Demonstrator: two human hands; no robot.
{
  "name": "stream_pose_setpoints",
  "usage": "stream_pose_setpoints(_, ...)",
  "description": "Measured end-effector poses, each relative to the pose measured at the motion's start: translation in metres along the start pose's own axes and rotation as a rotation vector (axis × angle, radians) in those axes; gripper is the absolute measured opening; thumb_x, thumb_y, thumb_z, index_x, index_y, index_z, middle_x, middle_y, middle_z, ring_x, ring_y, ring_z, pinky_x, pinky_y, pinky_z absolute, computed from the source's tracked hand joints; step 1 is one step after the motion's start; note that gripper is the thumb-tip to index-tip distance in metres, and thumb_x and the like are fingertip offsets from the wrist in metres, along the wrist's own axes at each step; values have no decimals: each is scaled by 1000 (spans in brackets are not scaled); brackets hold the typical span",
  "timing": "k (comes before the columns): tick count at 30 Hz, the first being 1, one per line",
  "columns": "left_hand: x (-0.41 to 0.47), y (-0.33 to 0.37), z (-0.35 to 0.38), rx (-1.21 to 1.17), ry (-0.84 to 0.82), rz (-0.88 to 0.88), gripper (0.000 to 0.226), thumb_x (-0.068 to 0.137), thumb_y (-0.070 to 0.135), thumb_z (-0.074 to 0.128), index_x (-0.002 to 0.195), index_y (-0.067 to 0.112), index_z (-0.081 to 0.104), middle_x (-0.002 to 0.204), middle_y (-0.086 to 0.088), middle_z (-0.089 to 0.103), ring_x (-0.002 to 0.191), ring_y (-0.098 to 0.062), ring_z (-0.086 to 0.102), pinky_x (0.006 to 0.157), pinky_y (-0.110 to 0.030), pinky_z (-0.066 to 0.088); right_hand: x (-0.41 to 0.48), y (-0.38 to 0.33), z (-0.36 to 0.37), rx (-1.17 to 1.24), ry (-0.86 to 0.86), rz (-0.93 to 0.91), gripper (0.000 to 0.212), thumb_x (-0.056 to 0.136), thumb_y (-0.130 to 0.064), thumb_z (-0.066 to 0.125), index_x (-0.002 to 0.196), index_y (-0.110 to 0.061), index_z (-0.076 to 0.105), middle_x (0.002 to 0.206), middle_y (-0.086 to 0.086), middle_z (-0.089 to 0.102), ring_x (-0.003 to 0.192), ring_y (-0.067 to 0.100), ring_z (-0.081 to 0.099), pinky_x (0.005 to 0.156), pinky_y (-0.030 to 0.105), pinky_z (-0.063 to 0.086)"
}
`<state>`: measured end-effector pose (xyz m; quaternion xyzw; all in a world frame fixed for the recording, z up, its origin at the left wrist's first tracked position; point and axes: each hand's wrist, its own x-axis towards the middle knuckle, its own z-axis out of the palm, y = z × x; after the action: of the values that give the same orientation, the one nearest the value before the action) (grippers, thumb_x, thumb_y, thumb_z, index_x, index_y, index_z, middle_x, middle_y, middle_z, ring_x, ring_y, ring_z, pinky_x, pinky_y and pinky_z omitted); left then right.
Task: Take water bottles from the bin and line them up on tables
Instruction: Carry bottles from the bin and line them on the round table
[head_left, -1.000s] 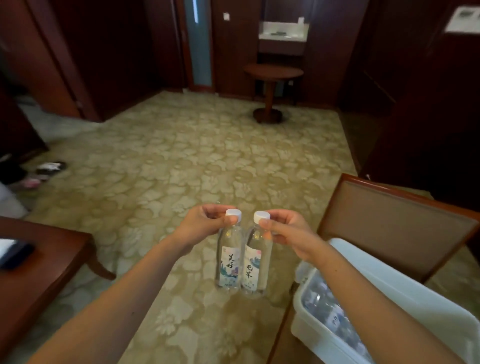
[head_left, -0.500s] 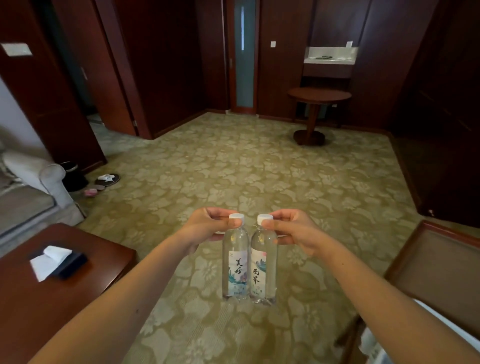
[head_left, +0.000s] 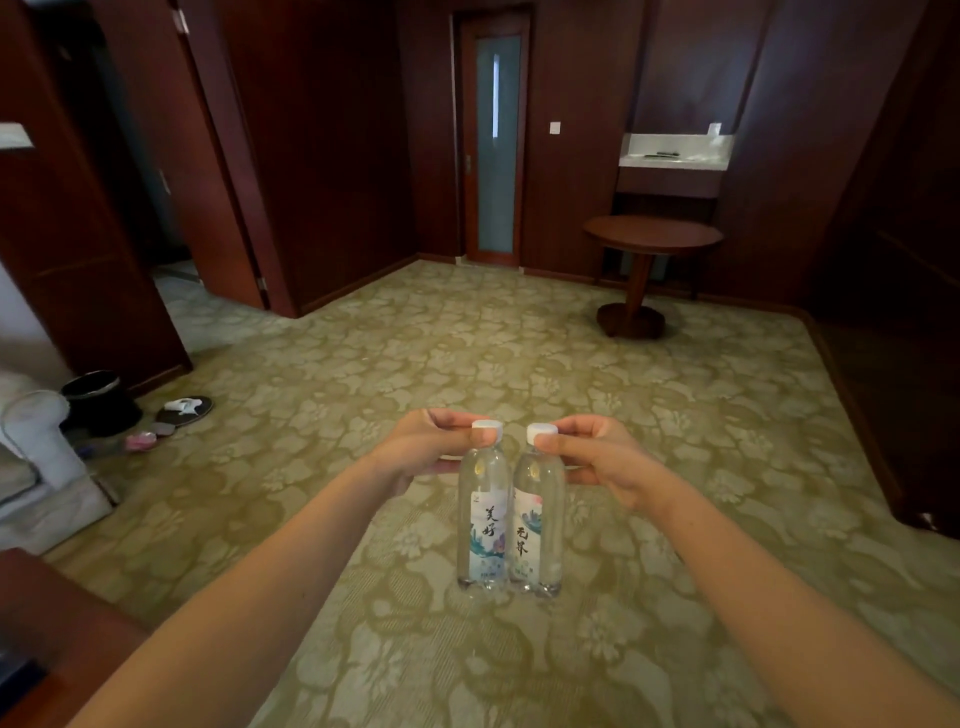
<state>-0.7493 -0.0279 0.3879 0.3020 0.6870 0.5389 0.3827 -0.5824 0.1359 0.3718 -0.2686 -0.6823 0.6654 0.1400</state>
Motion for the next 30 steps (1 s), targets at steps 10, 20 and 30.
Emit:
stream_pose_setpoints(10, 230, 37, 16, 45, -75, 15, 33, 73, 28, 82, 104, 19, 74, 98, 1, 77, 87, -10, 72, 73, -24, 55, 183, -13, -106, 1, 92, 11, 28, 80, -20, 80, 105, -12, 71, 97, 6, 78, 85, 15, 74, 73, 30, 59)
stream_pose_setpoints(20, 518, 118, 48, 77, -252, 111, 44, 60, 35, 83, 102, 23, 74, 97, 4, 77, 93, -11, 71, 82, -26, 55, 392, -57, -247, -9, 307, -24, 36, 78, -20, 82, 110, -10, 71, 100, 4, 78, 95, 20, 74, 90, 40, 59)
stream_pose_setpoints(30, 752, 174, 107, 95, -353, 144, 47, 57, 40, 83, 101, 25, 74, 98, 5, 77, 93, -10, 72, 80, -25, 55, 569, -73, -398, -3, 379, -26, 30, 77, -21, 82, 104, -14, 74, 99, 3, 78, 97, 20, 74, 95, 43, 56)
